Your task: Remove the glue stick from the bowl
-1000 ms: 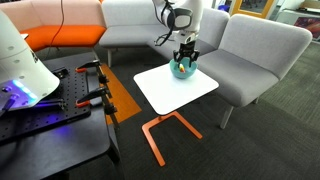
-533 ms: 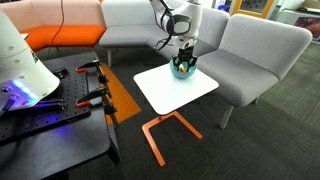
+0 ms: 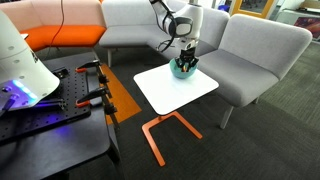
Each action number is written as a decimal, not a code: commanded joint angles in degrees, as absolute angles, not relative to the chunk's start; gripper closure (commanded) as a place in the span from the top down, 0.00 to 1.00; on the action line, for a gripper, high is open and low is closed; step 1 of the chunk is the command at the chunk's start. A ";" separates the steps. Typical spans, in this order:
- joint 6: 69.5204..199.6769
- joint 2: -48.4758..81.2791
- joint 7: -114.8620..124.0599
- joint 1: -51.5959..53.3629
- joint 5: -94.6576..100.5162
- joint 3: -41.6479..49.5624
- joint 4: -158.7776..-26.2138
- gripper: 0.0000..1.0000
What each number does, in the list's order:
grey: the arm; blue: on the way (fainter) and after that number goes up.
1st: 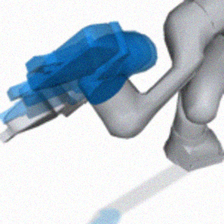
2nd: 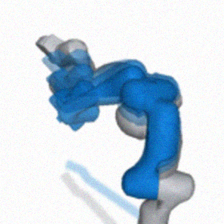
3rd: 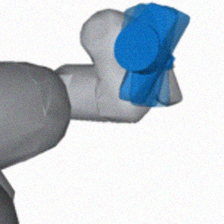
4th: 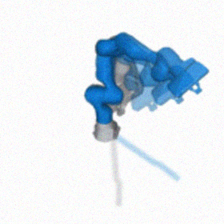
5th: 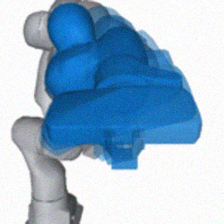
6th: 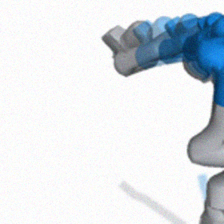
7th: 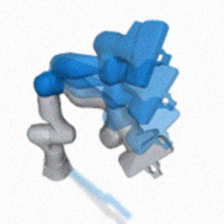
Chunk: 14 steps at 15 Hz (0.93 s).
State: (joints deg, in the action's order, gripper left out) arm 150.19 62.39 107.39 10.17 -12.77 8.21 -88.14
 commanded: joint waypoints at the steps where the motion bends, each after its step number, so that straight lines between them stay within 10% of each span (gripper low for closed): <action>1: 147.31 61.47 109.32 12.44 -11.69 11.21 -87.44 0.08; 14: 137.38 46.36 107.09 9.01 -9.25 13.00 -96.58 0.08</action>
State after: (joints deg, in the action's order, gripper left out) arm 135.76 49.87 107.36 10.77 -9.74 13.76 -90.98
